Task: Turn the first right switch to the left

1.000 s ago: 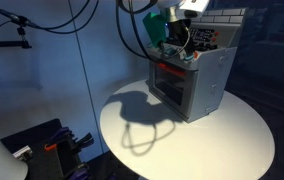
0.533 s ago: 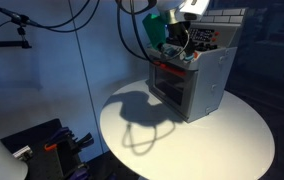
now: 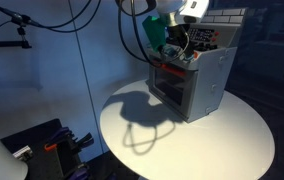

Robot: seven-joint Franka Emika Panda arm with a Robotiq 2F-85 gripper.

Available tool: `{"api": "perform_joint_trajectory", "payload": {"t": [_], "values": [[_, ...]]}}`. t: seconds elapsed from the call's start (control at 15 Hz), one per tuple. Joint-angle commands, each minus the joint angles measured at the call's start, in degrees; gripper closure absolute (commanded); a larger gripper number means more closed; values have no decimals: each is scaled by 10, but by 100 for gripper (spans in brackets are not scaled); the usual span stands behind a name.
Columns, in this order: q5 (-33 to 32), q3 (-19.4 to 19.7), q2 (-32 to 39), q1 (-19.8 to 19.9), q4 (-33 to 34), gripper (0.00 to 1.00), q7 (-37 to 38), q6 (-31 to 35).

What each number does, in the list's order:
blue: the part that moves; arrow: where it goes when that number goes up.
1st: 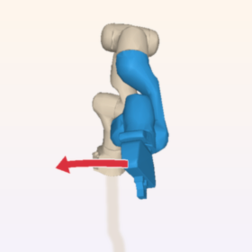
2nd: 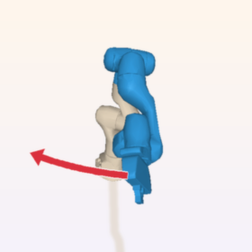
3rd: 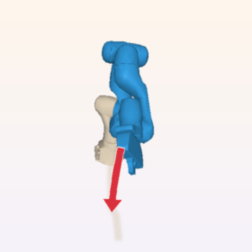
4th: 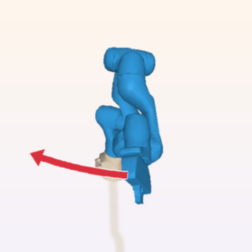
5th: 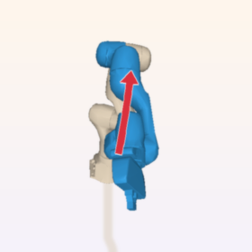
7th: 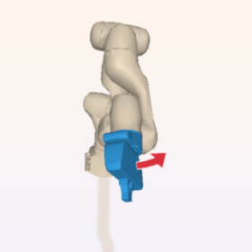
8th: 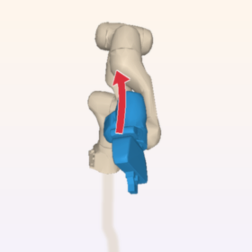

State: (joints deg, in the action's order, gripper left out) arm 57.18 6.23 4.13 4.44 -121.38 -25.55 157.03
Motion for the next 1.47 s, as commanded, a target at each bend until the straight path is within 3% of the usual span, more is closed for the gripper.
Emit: {"api": "perform_joint_trajectory", "payload": {"t": [0.0, 1.07, 1.13, 1.2, 1.33, 1.4], "values": [[23, -3, 9, 1, 14, 0, -25, 7], [20, -8, 29, 0, 38, 0, -24, 8], [20, -8, 30, 1, 39, 4, -24, 8], [21, -8, 30, 1, 39, 23, -25, 9], [21, -8, 28, 1, 37, 29, -25, 10], [22, -7, 27, 2, 36, 37, -26, 11]]}}
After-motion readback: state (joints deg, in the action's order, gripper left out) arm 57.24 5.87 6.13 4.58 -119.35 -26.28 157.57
